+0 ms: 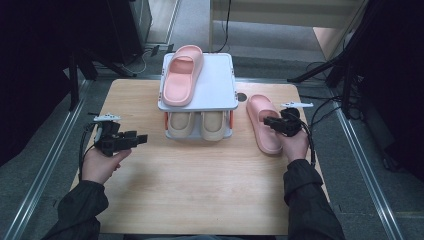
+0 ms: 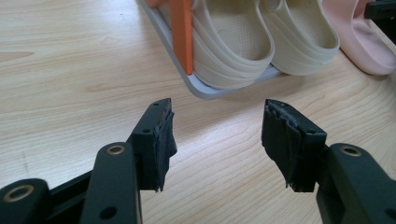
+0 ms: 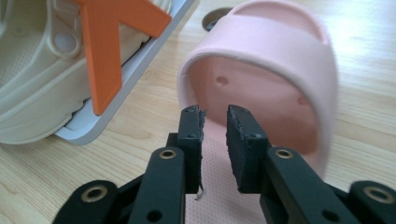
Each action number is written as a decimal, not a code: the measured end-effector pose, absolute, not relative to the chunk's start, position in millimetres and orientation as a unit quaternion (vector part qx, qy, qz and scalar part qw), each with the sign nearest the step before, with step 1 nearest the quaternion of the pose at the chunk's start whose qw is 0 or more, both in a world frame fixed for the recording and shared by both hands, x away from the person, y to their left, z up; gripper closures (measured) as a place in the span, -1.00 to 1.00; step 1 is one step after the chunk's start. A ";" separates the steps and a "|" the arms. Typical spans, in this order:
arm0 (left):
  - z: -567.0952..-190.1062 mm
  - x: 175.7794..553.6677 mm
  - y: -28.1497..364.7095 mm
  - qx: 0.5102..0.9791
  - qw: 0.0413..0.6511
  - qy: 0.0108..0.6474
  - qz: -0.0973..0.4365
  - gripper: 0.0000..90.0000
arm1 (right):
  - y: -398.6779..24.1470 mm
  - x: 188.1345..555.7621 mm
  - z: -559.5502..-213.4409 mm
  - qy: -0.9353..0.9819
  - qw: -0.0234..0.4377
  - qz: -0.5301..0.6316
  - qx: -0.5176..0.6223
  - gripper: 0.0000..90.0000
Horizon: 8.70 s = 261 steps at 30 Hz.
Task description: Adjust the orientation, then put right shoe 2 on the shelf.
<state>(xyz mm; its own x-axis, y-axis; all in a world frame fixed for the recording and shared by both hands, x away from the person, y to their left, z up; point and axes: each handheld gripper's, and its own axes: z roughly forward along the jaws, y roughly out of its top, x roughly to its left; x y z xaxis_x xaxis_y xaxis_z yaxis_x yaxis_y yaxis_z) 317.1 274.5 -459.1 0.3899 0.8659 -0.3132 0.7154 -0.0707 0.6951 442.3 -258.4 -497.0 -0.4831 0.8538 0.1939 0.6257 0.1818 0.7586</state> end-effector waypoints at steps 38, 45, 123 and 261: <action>-464.5 325.9 272.8 0.723 0.420 0.545 0.071 -0.04 | -293.7 448.8 -502.6 0.715 0.182 0.403 0.541 0.34; -465.5 322.9 275.8 0.721 0.416 0.550 0.072 -0.04 | -292.0 457.7 -506.8 0.708 0.180 0.405 0.550 0.34; -463.5 324.7 265.9 0.737 0.424 0.523 0.067 -0.02 | -127.5 514.8 -334.0 0.687 0.161 0.412 0.577 0.84; -470.1 344.7 244.8 0.756 0.430 0.491 0.055 -0.08 | -171.8 363.9 -443.8 0.770 0.074 0.476 0.418 0.71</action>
<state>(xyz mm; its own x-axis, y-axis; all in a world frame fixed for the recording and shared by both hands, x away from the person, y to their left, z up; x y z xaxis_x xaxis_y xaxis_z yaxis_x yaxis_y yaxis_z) 344.7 244.8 -470.1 0.5110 0.7898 -0.3394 0.6956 -0.1480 0.7030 363.9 -171.8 -443.8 -0.6390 0.7147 0.2842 0.5732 0.1962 0.7956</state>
